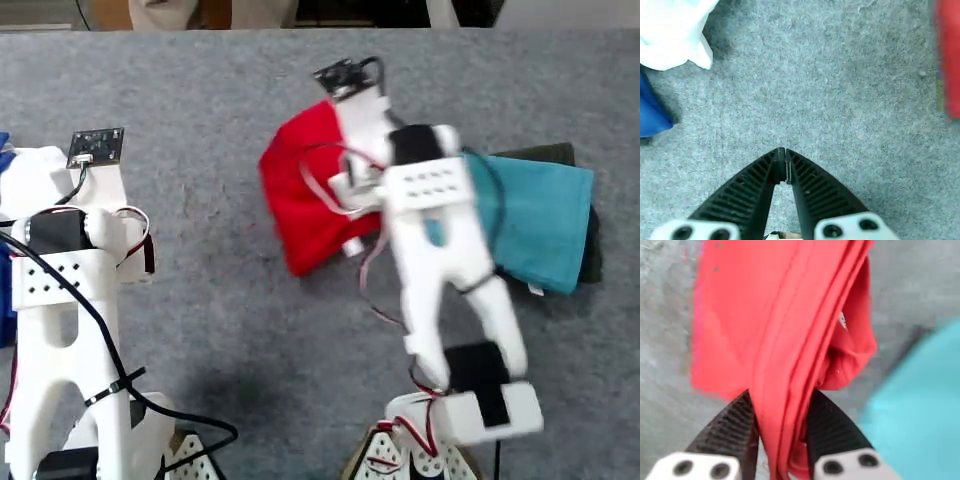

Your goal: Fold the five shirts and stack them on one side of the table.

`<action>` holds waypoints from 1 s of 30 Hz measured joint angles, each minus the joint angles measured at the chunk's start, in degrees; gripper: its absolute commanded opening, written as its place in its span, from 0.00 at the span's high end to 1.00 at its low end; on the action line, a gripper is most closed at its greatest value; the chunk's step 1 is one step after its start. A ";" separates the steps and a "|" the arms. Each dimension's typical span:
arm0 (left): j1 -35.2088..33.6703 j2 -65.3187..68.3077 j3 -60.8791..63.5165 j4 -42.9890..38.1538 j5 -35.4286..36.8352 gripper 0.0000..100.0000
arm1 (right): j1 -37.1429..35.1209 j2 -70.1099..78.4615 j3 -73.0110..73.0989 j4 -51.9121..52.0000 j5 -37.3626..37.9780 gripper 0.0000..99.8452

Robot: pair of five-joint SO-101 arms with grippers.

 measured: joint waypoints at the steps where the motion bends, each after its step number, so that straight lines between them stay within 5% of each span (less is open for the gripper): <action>1: 0.00 0.00 0.00 0.00 0.00 0.98 | 1.93 -1.41 -0.88 1.05 2.64 1.00; 12: 0.00 0.00 0.00 0.00 0.00 0.98 | 27.69 -4.75 -2.46 1.76 24.53 1.00; 20: 0.00 0.00 0.00 0.00 0.00 0.98 | 36.66 -4.75 0.44 -5.89 29.45 0.98; 28: 0.00 0.00 0.00 0.00 0.00 0.98 | 38.77 -4.75 2.90 -10.20 29.45 0.50; 30: 0.00 0.00 0.00 0.00 0.00 0.98 | 38.86 -4.92 2.90 -10.20 30.15 0.45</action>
